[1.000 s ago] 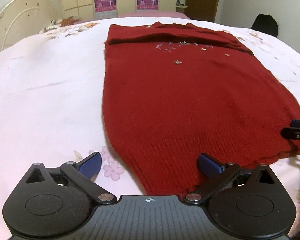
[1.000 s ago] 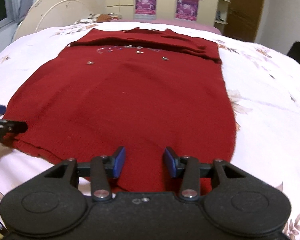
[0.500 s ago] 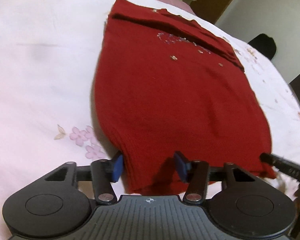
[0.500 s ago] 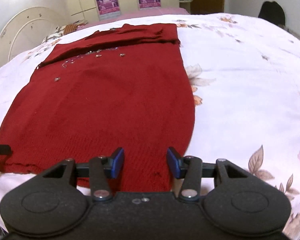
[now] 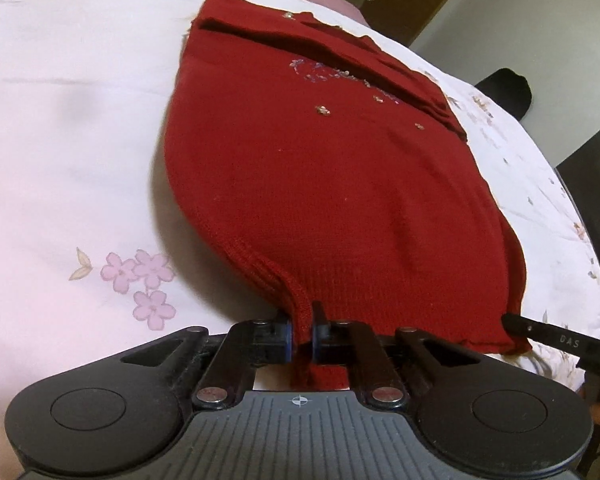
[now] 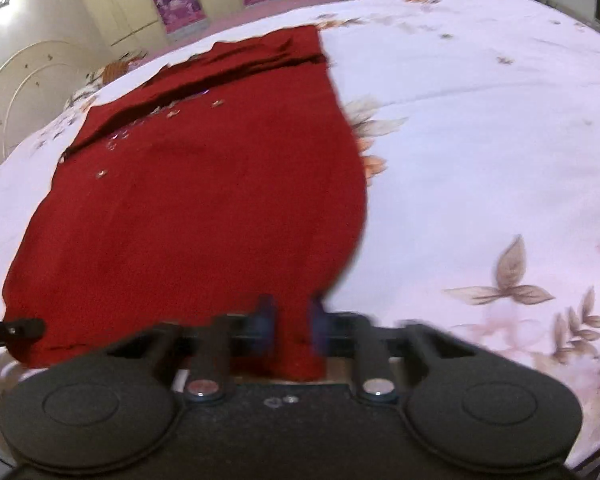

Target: Fold small clothes

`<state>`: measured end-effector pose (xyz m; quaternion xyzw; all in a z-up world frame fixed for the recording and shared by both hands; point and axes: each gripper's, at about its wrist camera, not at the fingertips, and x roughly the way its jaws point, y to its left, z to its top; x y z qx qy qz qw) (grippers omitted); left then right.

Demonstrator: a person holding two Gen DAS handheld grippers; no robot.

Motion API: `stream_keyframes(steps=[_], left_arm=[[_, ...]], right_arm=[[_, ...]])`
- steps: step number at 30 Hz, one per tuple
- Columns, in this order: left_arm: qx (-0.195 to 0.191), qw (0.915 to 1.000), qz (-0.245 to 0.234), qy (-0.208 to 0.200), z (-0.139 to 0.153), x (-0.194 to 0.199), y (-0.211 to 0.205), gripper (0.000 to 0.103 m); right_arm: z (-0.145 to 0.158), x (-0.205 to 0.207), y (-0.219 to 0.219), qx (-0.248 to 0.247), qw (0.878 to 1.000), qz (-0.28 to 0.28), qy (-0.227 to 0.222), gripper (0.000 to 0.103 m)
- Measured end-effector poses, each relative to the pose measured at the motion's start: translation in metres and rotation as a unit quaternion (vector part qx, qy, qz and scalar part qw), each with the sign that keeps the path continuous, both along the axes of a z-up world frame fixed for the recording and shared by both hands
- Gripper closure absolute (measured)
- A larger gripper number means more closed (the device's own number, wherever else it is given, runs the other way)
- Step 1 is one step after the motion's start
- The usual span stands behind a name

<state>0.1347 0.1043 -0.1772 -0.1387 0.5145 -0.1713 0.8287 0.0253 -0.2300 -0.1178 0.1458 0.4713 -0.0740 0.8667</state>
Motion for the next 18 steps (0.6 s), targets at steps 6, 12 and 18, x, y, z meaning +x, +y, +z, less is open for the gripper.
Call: stream_keyframes(steps=[6,12,18], left_arm=[[-0.018,0.9979,0.010,-0.061,0.031,0.013,0.003,0.095],[-0.009,0.9886,0.008,-0.150,0.071,0.059,-0.008,0.095],[0.002,0.9815,0.030,-0.189,0.082,0.129,-0.023,0.095]], right_arm=[[0.023,0.005,-0.014,0.076,0.996,0.009,-0.054,0.098],[0.066,0.038,-0.022,0.076,0.985,0.022,-0.153,0.098],[0.082,0.107,-0.041,0.072,0.976,0.040,-0.204,0.098]])
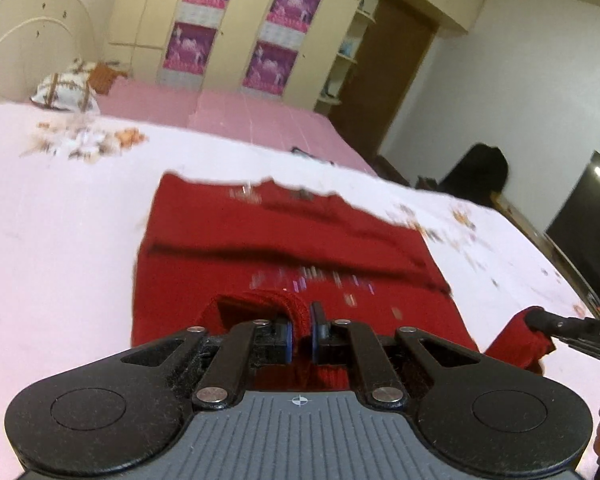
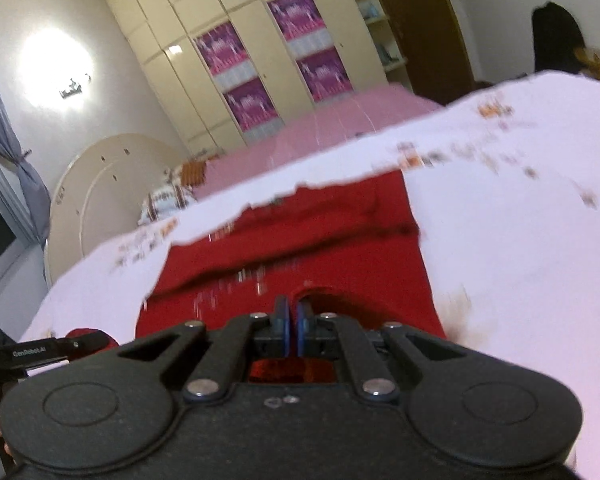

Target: Fold small clothes

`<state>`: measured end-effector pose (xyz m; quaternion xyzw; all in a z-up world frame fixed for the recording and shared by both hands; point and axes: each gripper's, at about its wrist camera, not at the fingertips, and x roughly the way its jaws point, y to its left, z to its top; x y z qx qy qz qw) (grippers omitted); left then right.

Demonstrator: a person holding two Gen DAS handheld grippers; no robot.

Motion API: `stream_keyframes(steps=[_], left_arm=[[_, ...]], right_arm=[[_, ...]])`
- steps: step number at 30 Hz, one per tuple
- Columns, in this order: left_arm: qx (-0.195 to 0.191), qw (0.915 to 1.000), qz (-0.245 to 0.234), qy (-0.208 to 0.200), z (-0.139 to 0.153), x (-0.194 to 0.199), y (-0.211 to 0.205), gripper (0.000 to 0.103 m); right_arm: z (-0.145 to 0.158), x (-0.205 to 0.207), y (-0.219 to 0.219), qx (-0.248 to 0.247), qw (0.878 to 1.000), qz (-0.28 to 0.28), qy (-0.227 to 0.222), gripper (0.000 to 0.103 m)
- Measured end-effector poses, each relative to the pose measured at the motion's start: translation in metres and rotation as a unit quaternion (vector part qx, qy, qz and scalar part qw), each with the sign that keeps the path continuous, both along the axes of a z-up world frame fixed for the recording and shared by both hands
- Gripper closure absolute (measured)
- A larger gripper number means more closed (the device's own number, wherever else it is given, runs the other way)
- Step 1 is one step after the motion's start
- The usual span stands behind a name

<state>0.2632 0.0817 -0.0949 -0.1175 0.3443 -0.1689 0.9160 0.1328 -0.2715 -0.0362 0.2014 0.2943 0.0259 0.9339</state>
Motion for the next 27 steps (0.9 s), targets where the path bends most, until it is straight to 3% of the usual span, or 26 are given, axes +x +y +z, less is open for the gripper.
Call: stream_keyframes(steps=[5,12,17,22,27], left_arm=[[-0.001,0.9996,0.027,-0.010,-0.005,0.068,-0.009,0.095],[0.014,0.9978,0.062,-0.017,-0.034,0.158,-0.031,0.095],[0.024,0.9958,0.087,-0.015,-0.045,0.217,-0.043,0.095],[0.061,0.9932,0.095,0.028,-0.074,0.260,-0.054,0.095],[0.093,0.9899,0.093,0.053,-0.084,0.281,-0.064,0.094]], right_arm=[[-0.005,0.072,-0.018,0.002,1.000,-0.003,-0.016,0.098],[-0.029,0.157,-0.038,-0.003,1.000,-0.015,-0.027,0.098],[-0.050,0.209,-0.058,0.007,0.999,-0.032,-0.007,0.098],[-0.076,0.249,-0.073,0.032,0.998,-0.038,0.044,0.098],[-0.093,0.270,-0.078,0.000,0.996,-0.069,0.061,0.071]])
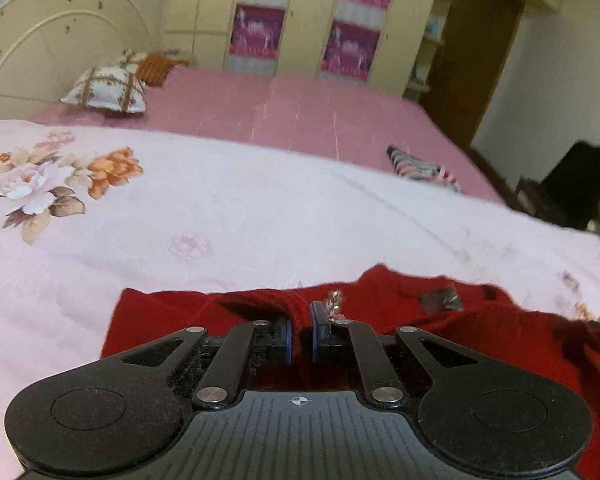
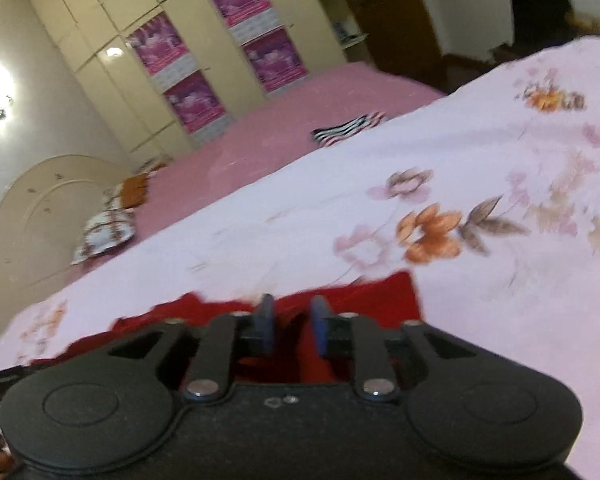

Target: Fold small clothes

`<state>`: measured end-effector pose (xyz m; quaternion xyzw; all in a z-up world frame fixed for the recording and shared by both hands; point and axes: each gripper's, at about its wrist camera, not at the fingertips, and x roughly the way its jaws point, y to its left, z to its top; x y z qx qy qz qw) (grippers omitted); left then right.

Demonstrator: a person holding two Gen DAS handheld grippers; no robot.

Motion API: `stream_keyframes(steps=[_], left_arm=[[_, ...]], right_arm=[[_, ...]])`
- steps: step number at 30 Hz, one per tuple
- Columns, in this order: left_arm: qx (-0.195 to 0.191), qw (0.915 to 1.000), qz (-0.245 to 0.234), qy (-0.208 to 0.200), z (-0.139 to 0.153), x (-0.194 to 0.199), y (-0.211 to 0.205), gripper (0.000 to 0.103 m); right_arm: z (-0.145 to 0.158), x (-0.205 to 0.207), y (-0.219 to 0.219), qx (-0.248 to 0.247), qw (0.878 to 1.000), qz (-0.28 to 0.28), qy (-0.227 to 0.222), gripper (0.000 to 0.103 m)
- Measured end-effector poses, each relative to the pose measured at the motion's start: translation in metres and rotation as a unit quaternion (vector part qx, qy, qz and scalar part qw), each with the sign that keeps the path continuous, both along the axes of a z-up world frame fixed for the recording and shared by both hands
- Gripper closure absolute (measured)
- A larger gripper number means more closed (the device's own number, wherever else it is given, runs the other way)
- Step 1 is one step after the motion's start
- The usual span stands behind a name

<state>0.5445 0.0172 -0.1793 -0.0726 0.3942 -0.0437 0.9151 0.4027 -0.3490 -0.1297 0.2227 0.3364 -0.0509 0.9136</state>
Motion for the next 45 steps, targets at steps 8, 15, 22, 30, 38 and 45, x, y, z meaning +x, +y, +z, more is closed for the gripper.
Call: stream_keyframes(steps=[8,15,22,30,38,45], left_arm=[[0.009,0.9980,0.052,-0.035,0.024,-0.009,0.026,0.000],[0.023,0.9975,0.006,-0.067,0.041,-0.035,0.030,0.001],[0.069,0.9967,-0.025,-0.034,0.004,-0.035,-0.005,0.001],[0.059,0.9968,0.054,0.005,-0.024,-0.040,0.037,0.000],[0.040,0.9979,0.045,-0.025,0.008,-0.075,0.034,0.001],[0.078,0.9968,-0.005,-0.016,-0.005,-0.091,0.017,0.001]], right_arm=[[0.018,-0.011,0.009,-0.094,0.995,-0.021,-0.018,0.053],[0.036,-0.024,0.048,-0.135,0.986,0.059,-0.072,0.059],[0.002,0.007,0.087,-0.164,0.977,0.134,0.001,0.069],[-0.022,0.004,0.062,-0.218,0.972,0.092,0.017,0.072],[0.007,-0.014,0.074,-0.183,0.979,0.088,-0.013,0.070],[0.001,-0.046,0.114,-0.188,0.971,0.149,-0.007,0.070]])
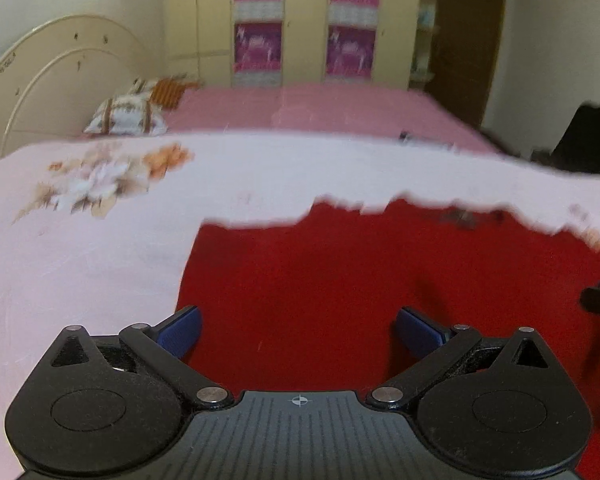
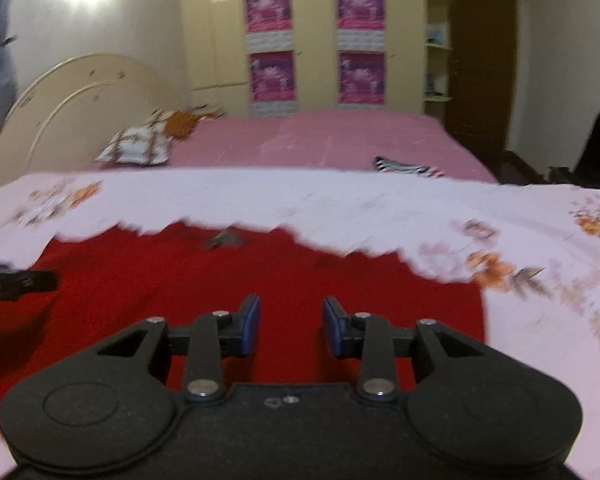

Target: Fold small clothes

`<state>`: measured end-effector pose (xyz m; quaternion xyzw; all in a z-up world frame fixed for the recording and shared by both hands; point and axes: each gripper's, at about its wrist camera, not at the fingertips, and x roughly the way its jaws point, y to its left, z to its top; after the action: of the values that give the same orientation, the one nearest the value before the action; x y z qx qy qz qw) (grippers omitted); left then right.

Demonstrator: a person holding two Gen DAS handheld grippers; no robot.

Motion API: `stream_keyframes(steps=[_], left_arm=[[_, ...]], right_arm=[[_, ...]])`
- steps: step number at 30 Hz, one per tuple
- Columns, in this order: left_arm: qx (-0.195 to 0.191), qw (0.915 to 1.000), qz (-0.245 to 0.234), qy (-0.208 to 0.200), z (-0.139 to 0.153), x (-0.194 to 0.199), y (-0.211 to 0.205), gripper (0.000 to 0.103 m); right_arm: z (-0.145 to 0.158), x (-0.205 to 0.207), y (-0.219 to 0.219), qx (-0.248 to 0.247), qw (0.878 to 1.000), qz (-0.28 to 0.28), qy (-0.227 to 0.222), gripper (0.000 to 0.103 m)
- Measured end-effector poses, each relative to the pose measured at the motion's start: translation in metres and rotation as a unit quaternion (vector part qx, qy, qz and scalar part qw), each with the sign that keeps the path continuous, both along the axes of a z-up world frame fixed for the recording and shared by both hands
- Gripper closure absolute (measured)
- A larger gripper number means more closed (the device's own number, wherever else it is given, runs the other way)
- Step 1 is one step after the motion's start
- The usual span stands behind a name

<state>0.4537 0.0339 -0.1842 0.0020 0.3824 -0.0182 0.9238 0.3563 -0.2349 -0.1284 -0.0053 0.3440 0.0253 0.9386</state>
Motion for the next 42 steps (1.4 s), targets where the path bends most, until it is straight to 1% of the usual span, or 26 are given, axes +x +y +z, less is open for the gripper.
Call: stream_keyframes(steps=[1,2,3,4,5,6,8,9,11,15,17,21,24,27,30,33,35,36,37,38,40,42], left_arm=[[-0.002,0.9999,0.015,0.007,-0.006,0.002,0.007,0.000],[-0.005,0.9996,0.029,0.005,-0.009,0.001,0.014,0.000],[-0.005,0.9991,0.043,0.005,-0.010,0.000,0.021,0.000],[-0.015,0.9986,0.050,0.009,-0.011,0.000,0.030,0.000],[-0.019,0.9983,0.054,0.012,-0.011,0.001,0.036,0.000],[-0.014,0.9985,0.053,0.010,-0.011,0.001,0.038,0.000],[-0.002,0.9987,0.050,0.003,-0.011,-0.001,0.039,0.000],[-0.005,0.9984,0.056,0.003,-0.011,-0.002,0.041,0.000],[-0.016,0.9976,0.067,0.004,-0.013,-0.002,0.047,0.000],[-0.026,0.9960,0.085,0.002,-0.015,-0.006,0.056,0.000],[-0.026,0.9957,0.089,0.004,-0.016,-0.008,0.060,0.000],[-0.029,0.9944,0.101,0.016,-0.009,-0.012,0.063,0.000],[-0.014,0.9957,0.091,-0.007,0.006,-0.028,0.056,0.001],[-0.009,0.9976,0.063,-0.026,0.018,-0.044,0.045,0.001],[0.000,0.9992,0.033,-0.023,0.020,-0.058,0.033,0.001],[0.008,0.9996,0.025,-0.008,0.010,-0.066,0.027,0.001],[0.024,0.9993,0.029,0.008,-0.001,-0.069,0.028,0.000],[0.027,0.9990,0.032,0.017,-0.009,-0.070,0.033,0.000],[0.007,0.9993,0.035,0.013,-0.012,-0.072,0.041,0.000],[0.004,0.9992,0.038,0.014,-0.013,-0.071,0.044,0.000],[0.008,0.9991,0.036,0.019,-0.011,-0.067,0.044,0.000],[0.011,0.9992,0.032,0.021,-0.011,-0.066,0.044,0.000]], right_arm=[[-0.006,0.000,-0.002,-0.015,1.000,-0.006,0.009,0.070],[-0.012,-0.001,-0.009,-0.022,1.000,-0.017,0.010,0.070],[-0.015,-0.004,-0.018,-0.029,0.999,-0.026,0.005,0.070],[-0.018,-0.004,-0.027,-0.041,0.999,-0.035,0.004,0.070],[-0.018,-0.005,-0.037,-0.042,0.998,-0.042,0.002,0.071],[-0.018,-0.005,-0.044,-0.040,0.998,-0.044,0.002,0.072],[-0.020,-0.003,-0.050,-0.067,0.997,-0.049,0.001,0.072],[-0.021,-0.003,-0.051,-0.080,0.995,-0.052,0.000,0.072],[-0.021,-0.002,-0.060,-0.057,0.996,-0.067,0.002,0.072],[-0.025,0.000,-0.063,-0.056,0.996,-0.071,0.006,0.072],[-0.027,0.000,-0.070,-0.034,0.996,-0.079,0.005,0.071],[-0.021,-0.003,-0.065,-0.037,0.996,-0.083,0.017,0.070],[-0.005,-0.012,-0.060,-0.008,0.997,-0.080,0.010,0.067],[0.009,-0.029,-0.043,0.001,0.998,-0.060,-0.006,0.067],[0.016,-0.044,-0.021,0.003,0.999,-0.036,-0.012,0.066],[0.011,-0.056,0.000,0.003,1.000,-0.013,0.000,0.066],[0.002,-0.064,0.008,-0.010,1.000,-0.005,0.012,0.066],[-0.003,-0.067,0.008,-0.019,1.000,-0.005,0.020,0.066],[-0.009,-0.069,0.007,-0.031,0.999,-0.010,0.029,0.066],[-0.016,-0.072,0.003,-0.041,0.998,-0.016,0.034,0.066],[-0.020,-0.079,-0.009,-0.043,0.999,-0.023,0.023,0.065],[-0.019,-0.081,-0.018,-0.043,0.998,-0.035,0.023,0.063]])
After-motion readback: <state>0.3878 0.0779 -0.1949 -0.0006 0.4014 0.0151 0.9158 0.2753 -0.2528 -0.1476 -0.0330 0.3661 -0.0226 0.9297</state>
